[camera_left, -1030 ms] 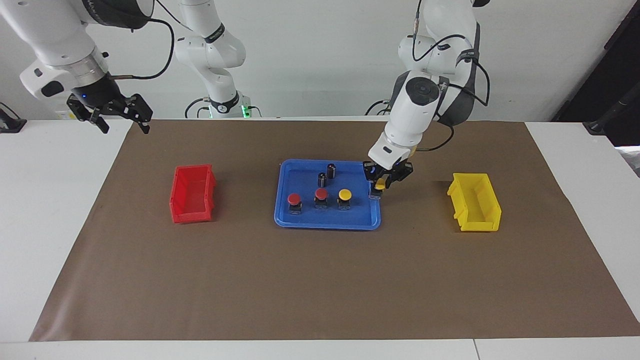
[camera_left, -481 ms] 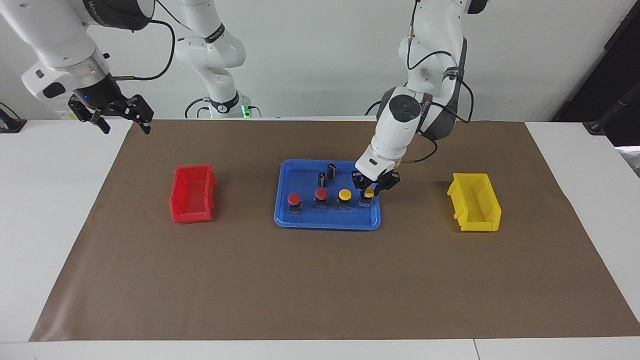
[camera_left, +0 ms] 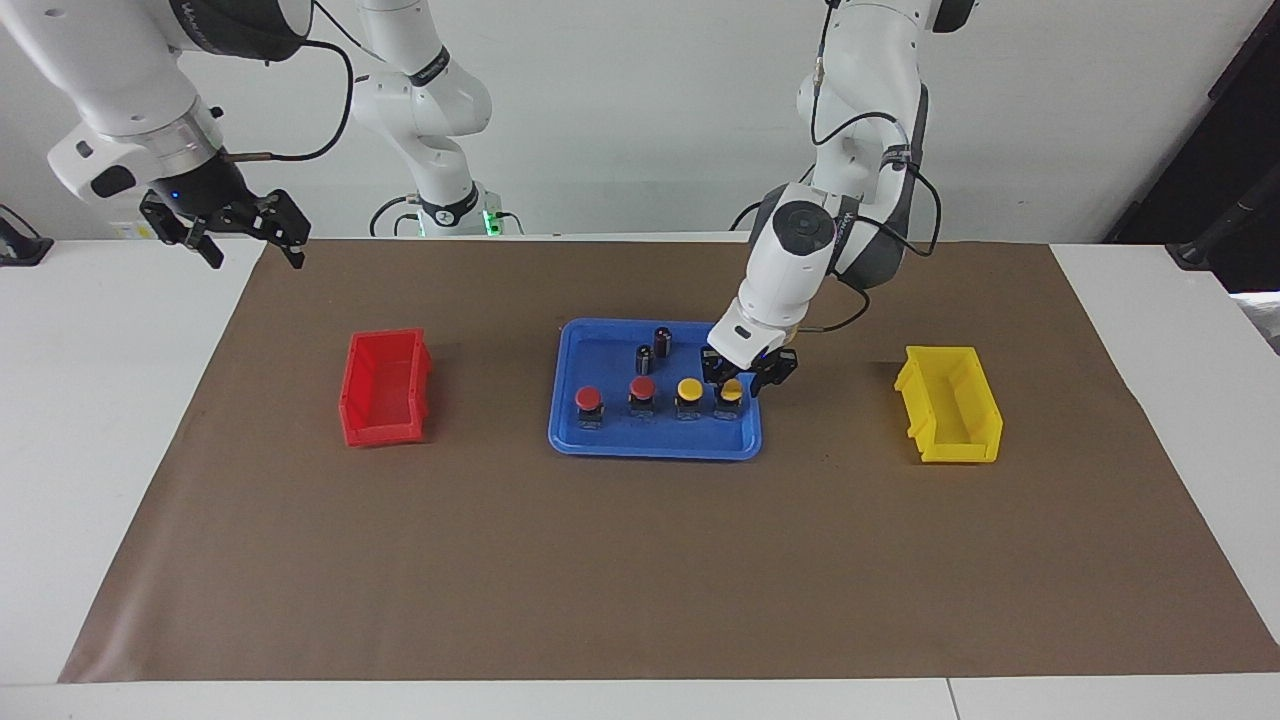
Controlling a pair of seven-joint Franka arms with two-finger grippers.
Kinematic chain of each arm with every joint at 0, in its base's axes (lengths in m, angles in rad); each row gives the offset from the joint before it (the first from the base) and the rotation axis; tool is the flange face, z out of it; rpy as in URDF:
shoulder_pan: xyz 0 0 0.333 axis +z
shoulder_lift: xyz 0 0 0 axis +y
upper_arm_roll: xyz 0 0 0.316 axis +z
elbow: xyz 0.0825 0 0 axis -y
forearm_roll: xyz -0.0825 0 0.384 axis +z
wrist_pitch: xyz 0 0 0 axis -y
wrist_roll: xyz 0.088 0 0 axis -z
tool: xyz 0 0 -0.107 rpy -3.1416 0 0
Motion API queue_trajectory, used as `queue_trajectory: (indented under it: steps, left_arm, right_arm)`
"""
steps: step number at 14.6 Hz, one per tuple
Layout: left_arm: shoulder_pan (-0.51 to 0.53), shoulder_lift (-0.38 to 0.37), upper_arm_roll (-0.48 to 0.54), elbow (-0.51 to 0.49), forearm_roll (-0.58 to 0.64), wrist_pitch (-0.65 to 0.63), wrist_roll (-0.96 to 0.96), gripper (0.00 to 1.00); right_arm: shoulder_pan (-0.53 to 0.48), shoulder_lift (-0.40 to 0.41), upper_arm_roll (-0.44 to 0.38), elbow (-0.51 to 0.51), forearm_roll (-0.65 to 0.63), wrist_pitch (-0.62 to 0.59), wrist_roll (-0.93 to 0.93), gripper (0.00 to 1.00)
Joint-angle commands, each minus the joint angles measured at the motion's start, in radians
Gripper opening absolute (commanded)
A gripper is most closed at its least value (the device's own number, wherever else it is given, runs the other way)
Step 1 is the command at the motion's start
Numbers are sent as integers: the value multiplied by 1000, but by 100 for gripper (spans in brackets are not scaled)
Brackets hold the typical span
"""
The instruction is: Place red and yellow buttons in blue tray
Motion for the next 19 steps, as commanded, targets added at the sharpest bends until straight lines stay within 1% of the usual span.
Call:
queue_trajectory:
  steps: [1,2,3,6,9,10,11,12,14,17,19]
  left_arm:
    - [-16,-32,20,39,-11,-99,3,100]
    - [-5,-37,22,73,-7,-159,12,100]
    - [-2,-58,28,92,-4,-212,41,100]
    - [62,-145,31,119,28,-355,150,100]
    - [206,-240,43,132,36,-441,342,100]
    - [260,-251,43,171,45,-505,363,100]
    - [292,-251,43,217,76,-568,382,100]
    - [328,-251,43,253,99,-602,429,100]
    - [380,-254,43,282,102,-625,526,100]
    - [394,-261,51,304,104,-627,541,100]
    - [415,-274,60,308,105,-641,598,100]
  right_arm:
    - [0,-12,2,-14,0,-3,5,100]
    - [0,-12,2,-14,0,-3,5,100]
    - [0,-12,2,-14,0,-4,5,100]
    - [0,-12,2,-14,0,-4,5,100]
    - [0,-12,2,-14,0,-3,5,100]
    - [0,-12,2,-14,0,-3,5,100]
    - [0,-12,2,-14,0,-3,5,100]
    - [2,-12,0,-14,0,-4,5,100]
    - [0,-12,0,-14,0,-4,5,100]
    - [0,-12,2,-14,0,-4,5,100]
    - [0,-12,2,-14,0,-4,5,100]
